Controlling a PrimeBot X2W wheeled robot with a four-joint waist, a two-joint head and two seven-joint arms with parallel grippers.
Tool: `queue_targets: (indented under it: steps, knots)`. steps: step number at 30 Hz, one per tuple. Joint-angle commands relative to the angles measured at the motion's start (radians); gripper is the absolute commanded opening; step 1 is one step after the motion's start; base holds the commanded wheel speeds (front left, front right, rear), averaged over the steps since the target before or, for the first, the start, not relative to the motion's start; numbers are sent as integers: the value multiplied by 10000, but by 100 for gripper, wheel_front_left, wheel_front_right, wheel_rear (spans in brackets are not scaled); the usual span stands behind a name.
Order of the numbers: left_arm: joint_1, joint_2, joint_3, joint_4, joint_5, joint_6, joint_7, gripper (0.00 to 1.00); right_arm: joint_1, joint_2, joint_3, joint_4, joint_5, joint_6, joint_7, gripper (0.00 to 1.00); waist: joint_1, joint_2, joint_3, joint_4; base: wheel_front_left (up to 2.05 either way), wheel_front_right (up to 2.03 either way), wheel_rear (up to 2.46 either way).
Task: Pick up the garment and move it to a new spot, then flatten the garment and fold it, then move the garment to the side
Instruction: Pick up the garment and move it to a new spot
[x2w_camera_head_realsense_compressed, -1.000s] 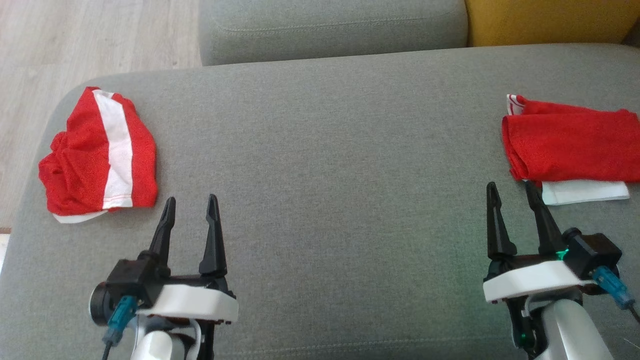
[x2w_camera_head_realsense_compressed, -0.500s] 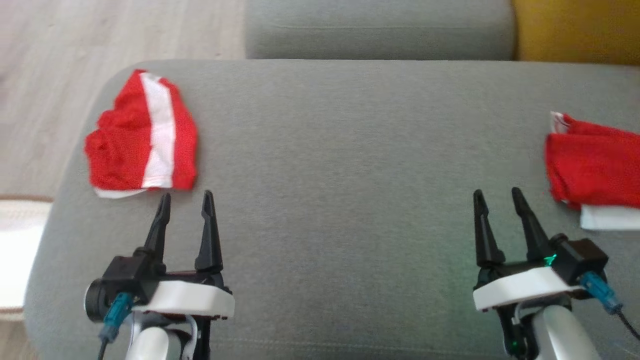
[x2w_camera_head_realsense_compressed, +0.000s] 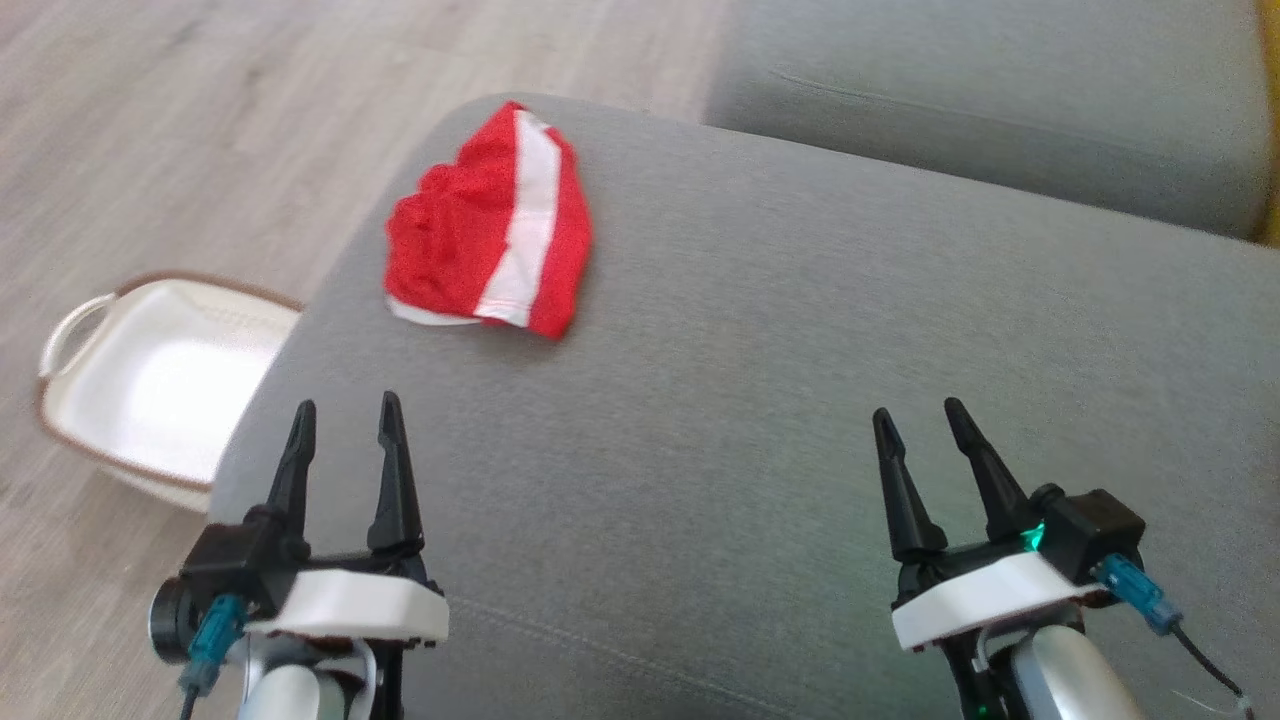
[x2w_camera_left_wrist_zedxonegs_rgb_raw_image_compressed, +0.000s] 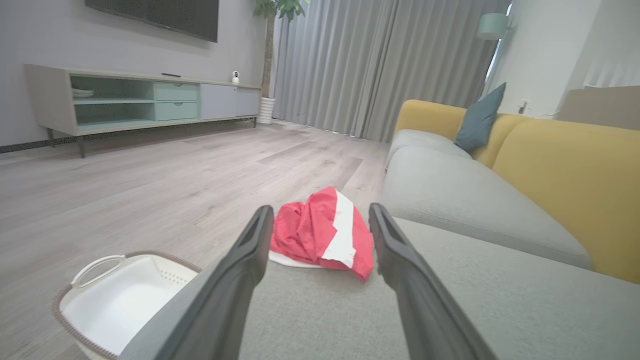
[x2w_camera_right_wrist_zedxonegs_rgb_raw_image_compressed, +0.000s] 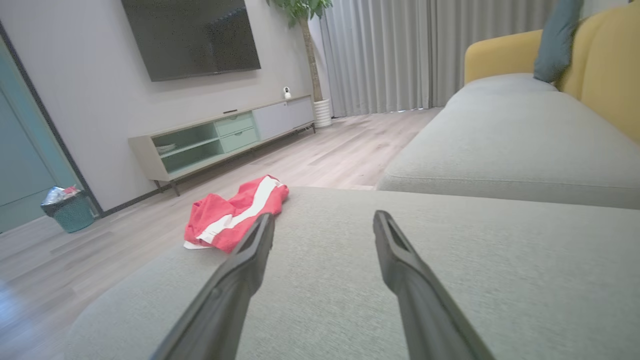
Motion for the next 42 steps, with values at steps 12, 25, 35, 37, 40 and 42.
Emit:
queue_targets:
  steps: [12, 25, 35, 37, 40, 42]
  knots:
    - [1, 56, 481, -263, 56, 11, -53, 100, -334, -16, 552, -96, 269, 65, -108, 100, 0, 0, -108, 1187, 0, 0, 0]
    - [-78, 56, 587, -395, -55, 196, -53, 100, -341, -16, 628, -39, 214, 65, -109, 100, 0, 0, 25, 1128, 0, 0, 0]
    - [-890, 66, 1305, -259, 178, -148, -53, 100, -670, -16, 318, -134, -191, 65, -109, 100, 0, 0, 819, 593, 0, 0, 0]
    - [-1278, 142, 1527, -103, 309, -349, -53, 100, -773, -16, 133, -210, -306, 65, -108, 100, 0, 0, 1030, 442, 0, 0, 0]
    - [-1990, 329, 1817, 286, 393, -654, -53, 100, -917, -16, -213, -418, -504, 65, -57, 100, 0, 0, 1363, 212, 0, 0, 0]
    - [-2562, 530, 1914, 647, 451, -904, -53, 100, -1013, -16, -488, -598, -663, 65, 16, 100, 0, 0, 1593, 62, 0, 0, 0]
